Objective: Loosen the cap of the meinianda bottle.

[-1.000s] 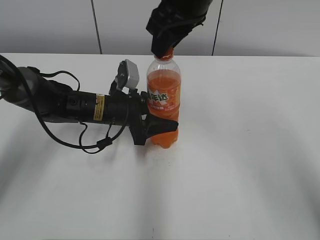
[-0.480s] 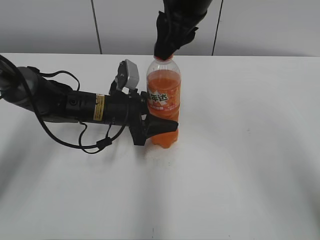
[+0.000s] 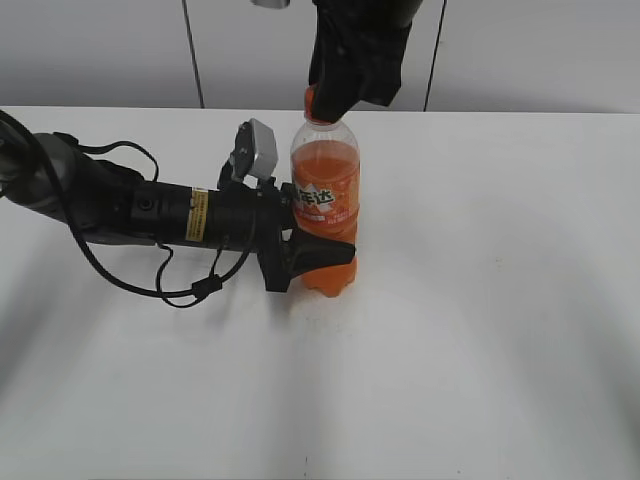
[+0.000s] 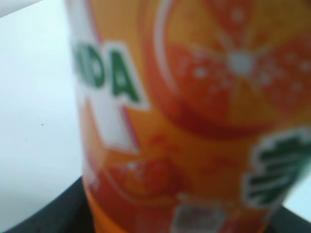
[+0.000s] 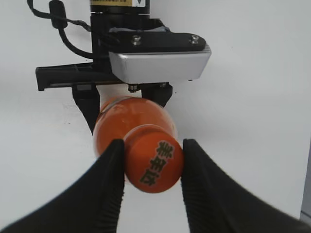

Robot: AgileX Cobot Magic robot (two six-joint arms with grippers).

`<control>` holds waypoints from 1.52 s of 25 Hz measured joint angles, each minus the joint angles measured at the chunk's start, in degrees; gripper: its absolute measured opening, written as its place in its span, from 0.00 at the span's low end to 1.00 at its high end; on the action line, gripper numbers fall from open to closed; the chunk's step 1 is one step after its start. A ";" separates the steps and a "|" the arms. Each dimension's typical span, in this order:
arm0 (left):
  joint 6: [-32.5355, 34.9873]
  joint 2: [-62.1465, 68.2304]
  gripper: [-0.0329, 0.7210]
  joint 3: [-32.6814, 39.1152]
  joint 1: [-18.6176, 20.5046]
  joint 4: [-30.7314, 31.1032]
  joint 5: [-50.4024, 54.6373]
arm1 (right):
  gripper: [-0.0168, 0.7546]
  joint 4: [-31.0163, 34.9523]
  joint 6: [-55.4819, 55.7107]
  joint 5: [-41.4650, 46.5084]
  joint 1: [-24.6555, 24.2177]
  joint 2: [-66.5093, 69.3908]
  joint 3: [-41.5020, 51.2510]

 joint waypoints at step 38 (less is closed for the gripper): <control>0.26 0.00 0.58 0.00 0.06 0.34 -0.24 | 0.37 1.70 -27.02 0.22 0.00 0.00 -0.06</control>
